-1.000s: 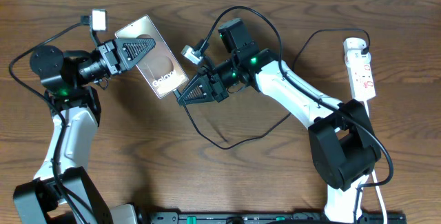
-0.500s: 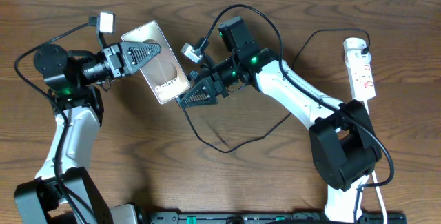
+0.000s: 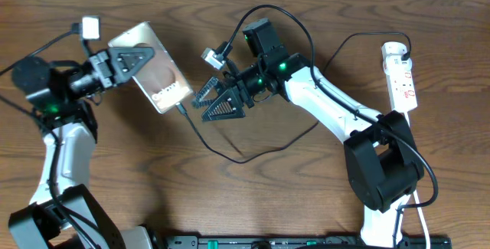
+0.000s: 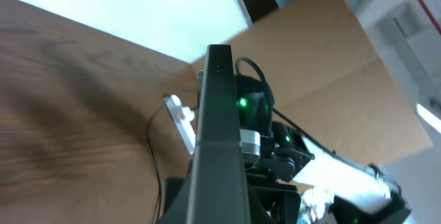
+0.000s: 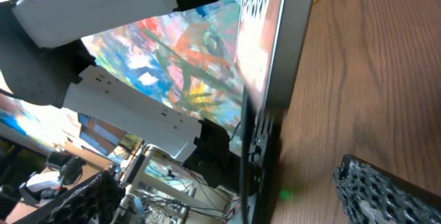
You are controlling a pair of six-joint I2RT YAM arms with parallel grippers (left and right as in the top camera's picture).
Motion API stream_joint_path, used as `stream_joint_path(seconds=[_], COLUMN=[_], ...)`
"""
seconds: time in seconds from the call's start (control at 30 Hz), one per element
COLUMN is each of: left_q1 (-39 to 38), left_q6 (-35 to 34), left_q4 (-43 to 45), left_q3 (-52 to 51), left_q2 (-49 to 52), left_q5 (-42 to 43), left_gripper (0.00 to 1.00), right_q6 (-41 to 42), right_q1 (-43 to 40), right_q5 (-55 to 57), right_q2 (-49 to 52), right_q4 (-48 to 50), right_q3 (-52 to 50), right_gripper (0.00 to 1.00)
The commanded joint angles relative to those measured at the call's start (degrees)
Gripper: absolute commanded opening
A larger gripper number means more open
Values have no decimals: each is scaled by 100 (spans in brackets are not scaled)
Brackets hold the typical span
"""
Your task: Plug charger to phone and switch on socket
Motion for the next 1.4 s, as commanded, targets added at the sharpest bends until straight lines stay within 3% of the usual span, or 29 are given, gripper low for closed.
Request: stream_joint_path(seconds=[0.0, 0.33, 0.53, 0.63, 0.8, 1.07, 1.2, 1.37], left_q1=[518, 1097, 1091, 1086, 1084, 1082, 1082, 1082], left_q6=[35, 37, 236, 645, 1198, 1257, 1600, 2645], left_q4=[-315, -754, -756, -756, -756, -785, -1626, -3211], left_q3=[118, 116, 13, -509, -1329, -2409, -2653, -2660], left_q2=[-33, -33, -33, -33, -33, -31, -31, -31], left_q5=[72, 76, 74, 74, 70, -693, -1510, -2612], left_gripper=[7, 7, 7, 7, 7, 7, 7, 7], right_q6=[337, 1836, 1980, 1980, 1978, 1982, 2000, 1998], right_q1=[-133, -496, -949, -1322, -1440, -1434, -1432, -1432], right_q5=[133, 2992, 4223, 5512, 6780, 7366, 7613, 7768], right_q2=[-140, -142, -308, -868, -1851, -3359, -3864, -4083], right_q4=[9, -616, -1589, -2535, -3215, -3836, -4107, -4291], right_q3=[90, 90, 105, 208, 210, 210, 210, 210], right_gripper=[99, 99, 99, 99, 99, 99, 99, 99])
